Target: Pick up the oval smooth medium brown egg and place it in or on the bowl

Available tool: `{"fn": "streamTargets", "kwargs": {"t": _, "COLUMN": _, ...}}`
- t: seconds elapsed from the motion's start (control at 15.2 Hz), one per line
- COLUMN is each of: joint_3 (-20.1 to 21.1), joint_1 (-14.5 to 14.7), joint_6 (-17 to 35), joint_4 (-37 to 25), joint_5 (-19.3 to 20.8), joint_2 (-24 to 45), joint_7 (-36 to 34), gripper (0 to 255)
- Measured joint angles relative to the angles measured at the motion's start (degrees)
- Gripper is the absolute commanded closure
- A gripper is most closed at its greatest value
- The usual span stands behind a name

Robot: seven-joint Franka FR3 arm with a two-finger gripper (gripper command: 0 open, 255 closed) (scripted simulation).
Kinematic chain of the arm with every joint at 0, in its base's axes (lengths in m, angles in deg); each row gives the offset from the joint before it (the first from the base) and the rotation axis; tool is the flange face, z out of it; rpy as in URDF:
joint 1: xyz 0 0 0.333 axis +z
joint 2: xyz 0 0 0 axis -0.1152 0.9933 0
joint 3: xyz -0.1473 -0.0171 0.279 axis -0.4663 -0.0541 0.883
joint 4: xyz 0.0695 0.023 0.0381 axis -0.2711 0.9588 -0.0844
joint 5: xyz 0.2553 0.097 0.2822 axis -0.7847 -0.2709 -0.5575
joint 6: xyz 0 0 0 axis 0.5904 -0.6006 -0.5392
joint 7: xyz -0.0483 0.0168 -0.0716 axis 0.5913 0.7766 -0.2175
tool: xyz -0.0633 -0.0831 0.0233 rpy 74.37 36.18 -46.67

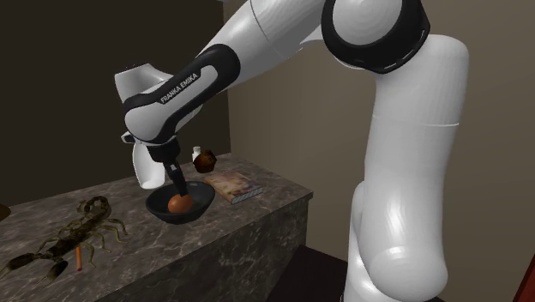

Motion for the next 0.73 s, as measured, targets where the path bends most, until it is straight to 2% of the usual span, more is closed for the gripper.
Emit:
{"fn": "streamTargets", "kwargs": {"t": 0.2, "joint_3": 0.0, "joint_1": 0.0, "joint_6": 0.0, "joint_4": 0.0, "joint_5": 0.0, "joint_2": 0.0, "joint_7": 0.0, "gripper": 0}}
{"fn": "streamTargets", "kwargs": {"t": 0.53, "joint_3": 0.8, "joint_1": 0.8, "joint_6": -6.0, "joint_4": -4.0, "joint_5": -0.7, "joint_2": -2.0, "joint_7": 0.4, "gripper": 0}}
{"fn": "streamTargets", "kwargs": {"t": 0.73, "joint_3": 1.0, "joint_1": 0.9, "joint_6": -6.9, "joint_4": -4.6, "joint_5": -0.8, "joint_2": -2.1, "joint_7": 0.3, "gripper": 0}}
